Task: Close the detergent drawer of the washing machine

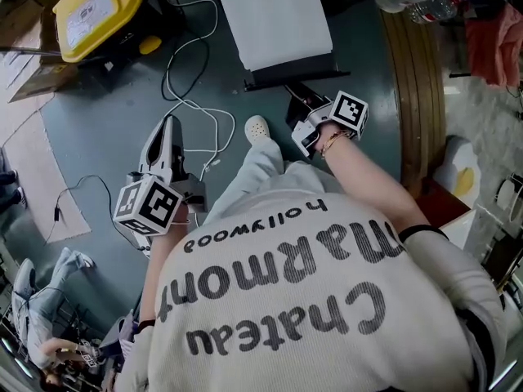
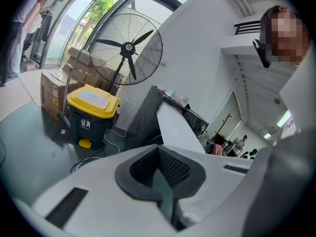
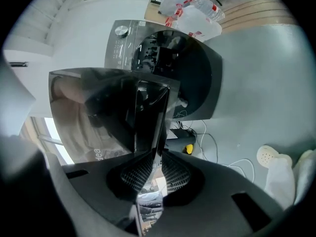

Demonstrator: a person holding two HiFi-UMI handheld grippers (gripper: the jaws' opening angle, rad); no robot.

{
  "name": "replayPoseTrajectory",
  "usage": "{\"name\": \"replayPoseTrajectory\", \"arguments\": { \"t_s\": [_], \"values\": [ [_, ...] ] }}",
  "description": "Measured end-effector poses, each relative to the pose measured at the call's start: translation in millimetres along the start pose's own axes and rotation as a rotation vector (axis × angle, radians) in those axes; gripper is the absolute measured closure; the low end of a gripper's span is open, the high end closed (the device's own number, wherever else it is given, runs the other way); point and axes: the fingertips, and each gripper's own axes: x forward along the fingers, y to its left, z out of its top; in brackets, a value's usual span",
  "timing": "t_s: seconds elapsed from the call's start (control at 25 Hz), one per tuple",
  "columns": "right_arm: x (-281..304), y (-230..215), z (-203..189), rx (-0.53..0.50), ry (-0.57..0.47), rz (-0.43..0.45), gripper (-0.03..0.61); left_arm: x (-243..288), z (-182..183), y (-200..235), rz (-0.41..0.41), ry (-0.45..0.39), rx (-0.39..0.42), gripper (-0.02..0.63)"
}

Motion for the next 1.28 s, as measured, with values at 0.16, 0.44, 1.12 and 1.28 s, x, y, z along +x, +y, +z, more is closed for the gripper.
{"name": "replayPoseTrajectory", "arguments": {
  "t_s": [0.16, 0.44, 1.12, 1.28],
  "values": [
    [-3, 6, -2, -0.006, 0.016, -0.007, 0.508, 5, 12, -1, -0.015, -0.008, -0.003, 0.606],
    [-4, 15, -4, 0.005, 0.015, -0.023, 0.508, 14, 30, 4, -0.046, -0.016, -0.004, 0.606],
    [-4, 47, 12, 0.010, 0.065, -0.061, 0.511, 21, 63, -14, -0.048, -0.101, -0.015, 0.606],
    [1, 47, 13, 0.013, 0.102, -0.058, 0.511, 21, 67, -7, -0.022, -0.118, -0.030, 0.606]
  ]
}}
